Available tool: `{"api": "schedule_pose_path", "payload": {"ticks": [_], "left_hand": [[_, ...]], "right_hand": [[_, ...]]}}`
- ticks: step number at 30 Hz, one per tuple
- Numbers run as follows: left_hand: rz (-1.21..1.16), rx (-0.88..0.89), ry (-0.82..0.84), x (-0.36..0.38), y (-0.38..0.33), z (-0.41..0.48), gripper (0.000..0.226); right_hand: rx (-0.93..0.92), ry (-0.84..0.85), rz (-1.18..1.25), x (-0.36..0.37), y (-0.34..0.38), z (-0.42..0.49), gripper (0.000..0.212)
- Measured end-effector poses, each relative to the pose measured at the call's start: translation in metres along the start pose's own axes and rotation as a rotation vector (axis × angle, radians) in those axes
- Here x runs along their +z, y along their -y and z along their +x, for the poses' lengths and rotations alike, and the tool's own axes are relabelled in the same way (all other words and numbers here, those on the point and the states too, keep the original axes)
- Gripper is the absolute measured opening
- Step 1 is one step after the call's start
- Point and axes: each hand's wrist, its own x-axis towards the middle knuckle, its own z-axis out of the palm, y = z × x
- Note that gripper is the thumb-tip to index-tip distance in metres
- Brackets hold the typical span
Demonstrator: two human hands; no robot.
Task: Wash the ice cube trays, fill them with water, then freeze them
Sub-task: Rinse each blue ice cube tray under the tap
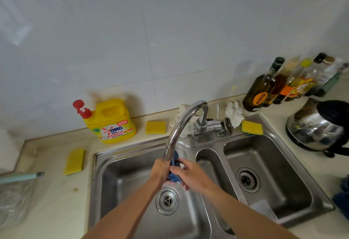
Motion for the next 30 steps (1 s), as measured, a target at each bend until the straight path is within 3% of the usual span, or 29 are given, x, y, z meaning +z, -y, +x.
{"api": "schedule_pose_path", "payload": {"ticks": [14, 22, 25, 27, 30], "left_hand": [[0.053, -0.019, -0.096, -0.007, -0.002, -0.011, 0.052], [0.07, -0.006, -0.018, -0.004, -0.007, -0.008, 0.038], [0.073, -0.043, -0.038, -0.014, -0.005, -0.003, 0.054], [0.01, -0.115, -0.024, -0.035, 0.005, 0.002, 0.068], [-0.035, -0.204, 0.015, -0.063, 0.021, 0.002, 0.069]], "right_hand": [[-0.047, 0.009, -0.012, 0.007, 0.001, 0.002, 0.04], [-0.062, -0.039, 0.012, -0.003, 0.008, -0.006, 0.03], [0.053, -0.127, 0.022, -0.017, 0.004, 0.0, 0.015], [0.178, -0.174, 0.014, -0.043, -0.004, 0.002, 0.019], [0.194, -0.064, -0.046, -0.078, -0.023, -0.004, 0.03]]}}
